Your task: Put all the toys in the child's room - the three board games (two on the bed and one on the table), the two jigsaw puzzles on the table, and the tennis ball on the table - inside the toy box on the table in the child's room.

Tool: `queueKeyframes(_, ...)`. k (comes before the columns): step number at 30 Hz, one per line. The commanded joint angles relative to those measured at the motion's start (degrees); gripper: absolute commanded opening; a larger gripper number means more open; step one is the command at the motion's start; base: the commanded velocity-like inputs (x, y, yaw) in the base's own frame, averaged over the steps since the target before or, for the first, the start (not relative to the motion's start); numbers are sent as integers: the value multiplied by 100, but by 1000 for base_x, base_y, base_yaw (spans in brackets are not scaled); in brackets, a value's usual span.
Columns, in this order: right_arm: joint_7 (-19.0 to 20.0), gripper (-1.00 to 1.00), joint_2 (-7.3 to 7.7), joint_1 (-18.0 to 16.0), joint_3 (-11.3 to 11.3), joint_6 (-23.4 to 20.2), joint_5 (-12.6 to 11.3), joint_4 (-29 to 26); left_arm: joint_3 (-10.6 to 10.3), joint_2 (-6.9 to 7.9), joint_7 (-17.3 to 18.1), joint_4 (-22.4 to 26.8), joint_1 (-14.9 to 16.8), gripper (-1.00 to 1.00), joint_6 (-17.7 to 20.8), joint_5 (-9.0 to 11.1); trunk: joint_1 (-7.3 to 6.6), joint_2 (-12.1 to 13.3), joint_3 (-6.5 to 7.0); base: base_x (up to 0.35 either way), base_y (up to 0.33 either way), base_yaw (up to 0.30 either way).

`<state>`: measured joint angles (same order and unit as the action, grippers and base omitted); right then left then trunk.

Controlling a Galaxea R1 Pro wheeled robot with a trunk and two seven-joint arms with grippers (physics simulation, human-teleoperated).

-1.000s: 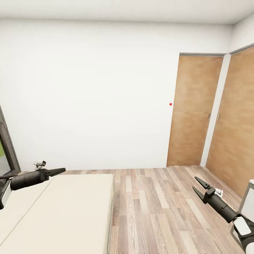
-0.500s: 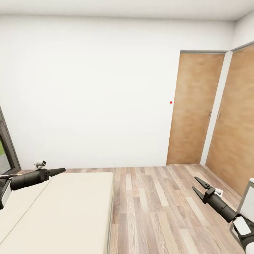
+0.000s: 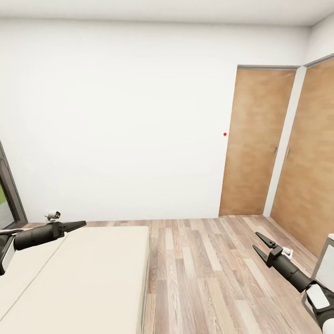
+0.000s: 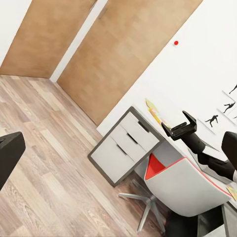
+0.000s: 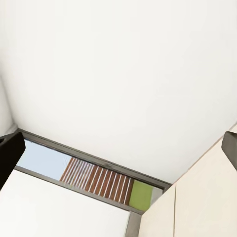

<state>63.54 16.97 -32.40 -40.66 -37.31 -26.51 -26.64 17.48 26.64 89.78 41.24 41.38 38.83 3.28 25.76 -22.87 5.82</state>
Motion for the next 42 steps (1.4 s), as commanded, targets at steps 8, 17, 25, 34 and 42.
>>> queueKeyframes(8, 6, 100, -3, -3, -10, -31, -1, 2, 1, -1, 22, -2, 2, 100, 61, -3, 2, -5, -7, 0, 0, 81)
queueKeyframes(17, -272, 100, -41, -3, 18, 8, 63, -22, 1, -1, 22, -2, 2, 100, 62, -3, 2, -5, -34, 0, 0, 189)
queueKeyframes(25, -793, 100, -71, -10, 49, -7, 67, -145, -1, -1, 22, -2, 2, 100, 63, -7, 2, -5, -48, 0, 0, 85)
queueKeyframes(34, -1392, 100, -259, -6, 238, -17, 118, -431, -6, -7, 22, -5, 2, 100, 63, -18, 2, -5, -51, 0, 0, 15)
queueKeyframes(42, -2823, 100, -439, 4, 894, -54, 139, -1120, -7, -15, 22, -4, 2, 100, 73, -27, 2, -5, -52, 0, 0, 3)
